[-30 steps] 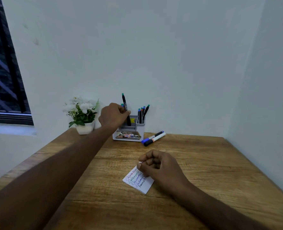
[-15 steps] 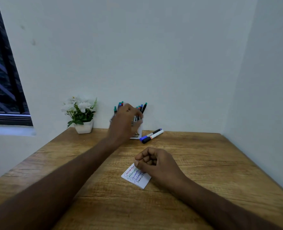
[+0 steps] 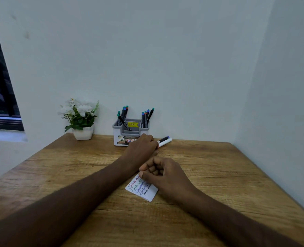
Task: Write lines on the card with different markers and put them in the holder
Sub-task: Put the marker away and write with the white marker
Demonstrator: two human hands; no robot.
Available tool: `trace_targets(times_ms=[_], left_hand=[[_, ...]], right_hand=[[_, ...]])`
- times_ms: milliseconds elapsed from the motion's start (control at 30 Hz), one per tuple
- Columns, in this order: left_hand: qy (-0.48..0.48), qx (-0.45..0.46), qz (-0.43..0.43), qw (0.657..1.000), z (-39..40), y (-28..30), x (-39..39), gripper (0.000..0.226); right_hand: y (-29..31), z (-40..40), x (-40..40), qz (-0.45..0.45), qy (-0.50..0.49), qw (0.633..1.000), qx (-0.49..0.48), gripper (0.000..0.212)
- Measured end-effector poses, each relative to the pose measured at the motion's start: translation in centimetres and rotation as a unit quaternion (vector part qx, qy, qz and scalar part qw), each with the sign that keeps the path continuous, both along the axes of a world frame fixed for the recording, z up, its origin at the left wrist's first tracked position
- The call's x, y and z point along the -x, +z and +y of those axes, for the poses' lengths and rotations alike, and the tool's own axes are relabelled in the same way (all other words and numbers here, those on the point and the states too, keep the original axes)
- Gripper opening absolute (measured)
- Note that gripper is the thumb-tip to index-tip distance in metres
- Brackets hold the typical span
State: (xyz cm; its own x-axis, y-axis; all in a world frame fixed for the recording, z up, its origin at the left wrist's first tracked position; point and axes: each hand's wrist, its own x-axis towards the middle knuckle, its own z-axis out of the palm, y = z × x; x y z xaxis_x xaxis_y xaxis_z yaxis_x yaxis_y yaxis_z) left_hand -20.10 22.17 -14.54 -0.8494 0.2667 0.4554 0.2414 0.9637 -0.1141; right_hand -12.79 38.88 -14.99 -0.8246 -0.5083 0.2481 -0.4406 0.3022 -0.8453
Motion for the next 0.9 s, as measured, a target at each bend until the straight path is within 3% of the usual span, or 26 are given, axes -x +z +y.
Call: trace_targets(times_ms=[133, 267, 400, 567, 633, 767, 900], left_hand=[[-0.015, 0.003, 0.016, 1.0, -0.1, 0.1, -0.1, 0.031], [-0.043, 0.006, -0.045, 0.998, -0.9, 0.0, 0.1, 0.032], [-0.052, 0.04, -0.054, 0.996, -1.5, 0.5, -0.4, 0.025], [-0.011, 0.041, -0.038, 0.998, -2.3, 1.1, -0.4, 0.031], [0.007, -0.01, -0.03, 0.999, -2.9, 2.1, -1.0, 0.033], [-0.065, -0.19, -0.005, 0.98, -3.2, 3.1, -5.7, 0.018], [-0.193, -0.192, -0.061, 0.96, -2.8, 1.9, -9.3, 0.013]], right_hand=[[0.1, 0.0, -0.1, -0.006, 0.002, 1.0, 0.0, 0.009], [0.1, 0.0, -0.3, -0.003, 0.004, 1.0, -0.005, 0.008], [0.1, 0.2, -0.1, -0.004, 0.008, 1.0, -0.025, 0.008], [0.3, 0.4, 0.3, -0.076, 0.006, 0.997, 0.005, 0.01], [0.3, 0.4, 0.5, -0.116, 0.005, 0.992, 0.04, 0.013], [0.5, 0.1, 0.4, -0.166, 0.011, 0.982, 0.092, 0.032], [0.5, -0.9, 0.5, -0.167, 0.035, 0.969, 0.177, 0.079]])
